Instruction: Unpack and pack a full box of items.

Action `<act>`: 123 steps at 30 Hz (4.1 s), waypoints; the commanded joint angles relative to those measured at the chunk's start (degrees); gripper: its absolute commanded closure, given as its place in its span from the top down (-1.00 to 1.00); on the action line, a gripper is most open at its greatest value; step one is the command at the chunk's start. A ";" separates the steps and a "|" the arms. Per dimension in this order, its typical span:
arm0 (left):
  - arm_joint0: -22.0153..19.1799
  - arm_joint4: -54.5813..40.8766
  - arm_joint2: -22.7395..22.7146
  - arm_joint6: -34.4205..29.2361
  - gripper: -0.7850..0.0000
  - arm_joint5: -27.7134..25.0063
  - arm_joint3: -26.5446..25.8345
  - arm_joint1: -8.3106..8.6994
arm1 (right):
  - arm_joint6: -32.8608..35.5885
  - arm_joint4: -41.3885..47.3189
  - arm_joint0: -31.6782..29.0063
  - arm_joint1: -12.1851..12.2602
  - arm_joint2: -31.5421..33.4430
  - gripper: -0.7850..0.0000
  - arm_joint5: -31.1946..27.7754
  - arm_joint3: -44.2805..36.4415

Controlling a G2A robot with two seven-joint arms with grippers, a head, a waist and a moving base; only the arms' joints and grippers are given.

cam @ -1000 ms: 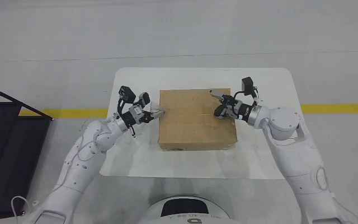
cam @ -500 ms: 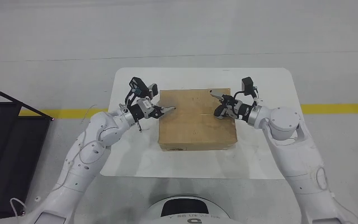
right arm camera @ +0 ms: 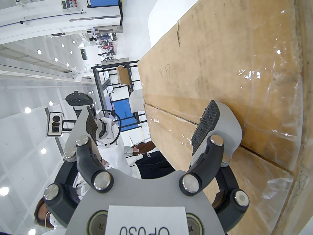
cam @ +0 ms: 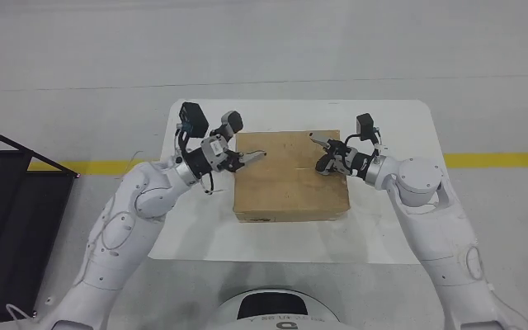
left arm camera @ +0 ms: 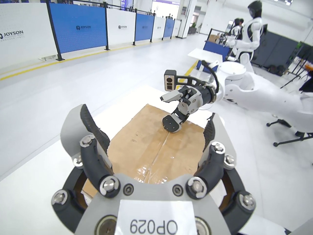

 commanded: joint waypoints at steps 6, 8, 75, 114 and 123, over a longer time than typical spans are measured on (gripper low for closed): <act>7.14 -1.78 -7.45 3.00 1.00 -0.98 3.62 1.13 | 0.00 0.00 0.00 0.00 0.00 1.00 0.00 0.00; 9.20 0.28 -8.84 3.45 1.00 -1.03 5.20 1.40 | 0.00 0.00 0.00 0.00 0.00 1.00 0.00 0.00; 5.35 18.15 -3.84 21.37 1.00 18.04 12.87 -1.31 | 0.00 0.00 0.00 0.00 0.00 1.00 0.00 0.00; -5.43 5.67 1.83 0.66 1.00 27.16 -13.62 -4.83 | 0.00 0.00 0.00 0.00 0.00 1.00 0.00 0.00; 9.12 9.41 -13.19 9.62 1.00 24.78 -8.59 -3.05 | 0.00 0.00 0.00 0.00 0.00 1.00 0.00 0.00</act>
